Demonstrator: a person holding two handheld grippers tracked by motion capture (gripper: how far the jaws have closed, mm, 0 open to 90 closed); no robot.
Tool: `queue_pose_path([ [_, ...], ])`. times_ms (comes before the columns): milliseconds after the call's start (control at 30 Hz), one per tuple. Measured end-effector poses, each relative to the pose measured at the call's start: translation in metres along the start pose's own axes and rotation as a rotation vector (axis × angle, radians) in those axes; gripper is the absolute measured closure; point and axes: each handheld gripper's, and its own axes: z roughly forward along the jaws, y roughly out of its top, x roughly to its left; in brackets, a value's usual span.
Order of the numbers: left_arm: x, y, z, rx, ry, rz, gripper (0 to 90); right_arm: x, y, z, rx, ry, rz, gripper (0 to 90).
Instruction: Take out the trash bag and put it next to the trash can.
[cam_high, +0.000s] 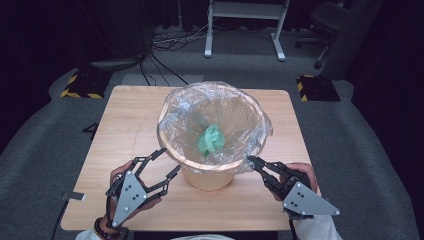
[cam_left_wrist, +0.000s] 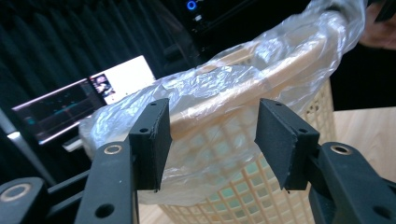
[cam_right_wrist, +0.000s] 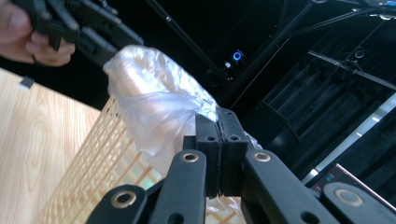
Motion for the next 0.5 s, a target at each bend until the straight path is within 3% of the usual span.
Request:
queue_pose_path([
  [233,-0.005,0.006,-0.001,-0.028,-0.02,-0.003,37.3,-0.01,0.011,0.013,-0.001,-0.049,0.096,90.0],
  [500,-0.019,0.012,0.005,-0.052,-0.032,0.029,35.8,-0.007,0.023,0.037,0.077,-0.082,0.098,90.0],
])
